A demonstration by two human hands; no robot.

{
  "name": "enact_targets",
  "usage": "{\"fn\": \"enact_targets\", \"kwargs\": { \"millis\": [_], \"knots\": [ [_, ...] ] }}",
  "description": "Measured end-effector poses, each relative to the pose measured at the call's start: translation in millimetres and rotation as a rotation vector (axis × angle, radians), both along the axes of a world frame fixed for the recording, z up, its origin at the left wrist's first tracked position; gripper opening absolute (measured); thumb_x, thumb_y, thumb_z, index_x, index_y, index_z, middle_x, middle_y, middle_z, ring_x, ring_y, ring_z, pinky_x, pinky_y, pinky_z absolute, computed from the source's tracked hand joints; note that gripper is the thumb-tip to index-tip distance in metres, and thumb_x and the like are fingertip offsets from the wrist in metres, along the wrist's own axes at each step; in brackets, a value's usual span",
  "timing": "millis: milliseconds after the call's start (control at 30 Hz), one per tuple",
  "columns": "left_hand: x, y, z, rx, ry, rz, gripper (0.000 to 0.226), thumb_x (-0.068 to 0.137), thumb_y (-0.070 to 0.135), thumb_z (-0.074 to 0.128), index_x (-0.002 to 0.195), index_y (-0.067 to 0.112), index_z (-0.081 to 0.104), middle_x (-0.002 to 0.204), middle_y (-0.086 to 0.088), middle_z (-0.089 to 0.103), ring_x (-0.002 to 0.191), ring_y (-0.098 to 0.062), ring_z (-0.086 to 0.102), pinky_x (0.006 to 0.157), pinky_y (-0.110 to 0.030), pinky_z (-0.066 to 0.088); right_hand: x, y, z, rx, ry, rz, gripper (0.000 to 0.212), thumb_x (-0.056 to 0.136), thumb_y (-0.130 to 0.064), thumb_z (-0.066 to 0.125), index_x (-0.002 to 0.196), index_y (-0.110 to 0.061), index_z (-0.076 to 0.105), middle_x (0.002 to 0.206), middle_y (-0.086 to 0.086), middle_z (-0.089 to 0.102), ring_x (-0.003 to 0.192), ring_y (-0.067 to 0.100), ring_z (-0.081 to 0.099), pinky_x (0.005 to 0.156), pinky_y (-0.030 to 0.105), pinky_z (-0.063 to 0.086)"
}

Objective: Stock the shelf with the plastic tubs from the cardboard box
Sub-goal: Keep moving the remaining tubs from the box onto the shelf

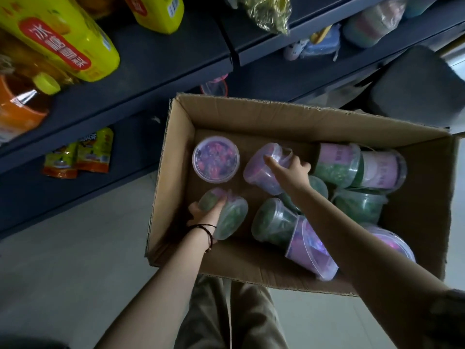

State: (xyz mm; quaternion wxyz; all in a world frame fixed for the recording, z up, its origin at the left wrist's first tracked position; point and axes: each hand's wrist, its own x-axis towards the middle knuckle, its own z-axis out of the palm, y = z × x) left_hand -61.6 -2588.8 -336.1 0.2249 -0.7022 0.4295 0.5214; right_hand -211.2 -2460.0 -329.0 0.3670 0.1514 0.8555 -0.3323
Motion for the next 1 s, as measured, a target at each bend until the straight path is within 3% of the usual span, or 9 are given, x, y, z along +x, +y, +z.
{"fn": "enact_targets", "kwargs": {
  "millis": [100, 167, 233, 333, 500, 600, 700, 867, 1000],
  "knots": [
    [-3.2, 3.1, 0.5, 0.145, 0.011, 0.059, 0.097, 0.067, 0.072, 0.065, 0.14, 0.019, 0.026, 0.132, -0.013, 0.049, 0.089, -0.035, 0.065, 0.054, -0.04, 0.055, 4.7, -5.9, -7.8, 0.036, -0.042, 0.075, 0.079, 0.085, -0.056, 0.061, 0.138, -0.002, 0.039, 0.146, 0.022, 0.026, 0.125, 0.036, 0.043, 0.095, 0.032, 0.037],
    [-2.1, -0.9, 2.7, 0.117, 0.016, -0.091, 0.092, 0.076, 0.075, 0.05, 0.14, 0.014, 0.025, 0.127, -0.013, 0.052, 0.079, -0.036, 0.068, 0.062, -0.043, 0.058, 6.9, -1.8, -11.6, 0.039, -0.061, 0.152, 0.086, 0.081, -0.056, 0.066, 0.141, -0.002, 0.034, 0.145, 0.022, 0.029, 0.13, 0.035, 0.038, 0.103, 0.037, 0.036],
    [8.7, -9.6, 0.8, -0.082, 0.063, -0.511, 0.089, 0.08, 0.076, 0.04, 0.143, 0.014, 0.025, 0.13, -0.012, 0.051, 0.095, -0.037, 0.065, 0.079, -0.044, 0.055, 9.6, 5.3, -13.2, 0.006, -0.07, 0.23, 0.107, 0.071, -0.051, 0.078, 0.149, -0.005, 0.019, 0.149, 0.019, 0.025, 0.136, 0.034, 0.031, 0.106, 0.037, 0.033],
    [26.3, -26.5, -2.2, -0.487, 0.334, -1.074, 0.088, 0.079, 0.068, 0.052, 0.149, 0.024, 0.02, 0.122, -0.009, 0.041, 0.097, -0.03, 0.055, 0.076, -0.039, 0.05, 14.3, 12.2, -17.2, -0.047, -0.021, 0.302, 0.14, 0.057, -0.039, 0.09, 0.152, -0.011, -0.008, 0.154, 0.017, 0.016, 0.14, 0.033, 0.024, 0.109, 0.039, 0.029],
    [19.1, -37.7, -20.0, -0.722, 0.622, -1.872, 0.111, 0.056, 0.058, 0.08, 0.149, 0.029, 0.026, 0.146, -0.003, 0.036, 0.13, -0.027, 0.036, 0.102, -0.045, 0.037, 13.5, 6.2, -29.4, 0.052, 0.094, 0.492, 0.138, 0.057, -0.051, 0.087, 0.152, -0.026, -0.01, 0.153, 0.017, 0.025, 0.134, 0.038, 0.037, 0.102, 0.05, 0.041],
    [12.0, -30.1, -24.6, -0.839, 0.584, -1.861, 0.116, 0.046, 0.049, 0.088, 0.146, 0.017, 0.037, 0.142, -0.003, 0.047, 0.125, -0.025, 0.046, 0.098, -0.041, 0.043, 6.3, 3.5, -38.3, 0.207, 0.188, 0.58, 0.131, 0.055, -0.068, 0.078, 0.152, -0.026, -0.001, 0.147, 0.013, 0.037, 0.136, 0.038, 0.028, 0.103, 0.049, 0.037],
    [11.2, -21.9, -28.0, -0.914, 0.513, -1.74, 0.118, 0.039, 0.048, 0.09, 0.14, 0.008, 0.045, 0.128, -0.007, 0.057, 0.116, -0.027, 0.055, 0.092, -0.04, 0.047, -1.9, 3.2, -45.5, 0.134, 0.255, 0.553, 0.12, 0.056, -0.057, 0.082, 0.149, -0.017, 0.019, 0.14, 0.012, 0.044, 0.132, 0.034, 0.035, 0.104, 0.043, 0.036],
    [16.5, -16.6, -12.8, -0.715, 0.517, -1.419, 0.113, 0.039, 0.045, 0.091, 0.135, 0.007, 0.046, 0.122, -0.01, 0.051, 0.116, -0.029, 0.05, 0.099, -0.042, 0.038, -5.8, 3.3, -34.8, 0.068, 0.308, 0.471, 0.106, 0.051, -0.054, 0.087, 0.137, -0.015, 0.038, 0.125, 0.006, 0.053, 0.112, 0.024, 0.053, 0.088, 0.035, 0.048],
    [30.9, -13.3, 18.3, -0.623, 0.53, -1.12, 0.109, 0.04, 0.036, 0.094, 0.132, 0.007, 0.044, 0.122, -0.008, 0.042, 0.104, -0.023, 0.052, 0.091, -0.036, 0.046, 0.3, 4.3, 5.3, -0.057, 0.383, 0.308, 0.097, 0.053, -0.057, 0.084, 0.131, -0.017, 0.042, 0.123, -0.001, 0.053, 0.114, 0.019, 0.05, 0.084, 0.031, 0.044]
  ]
}}
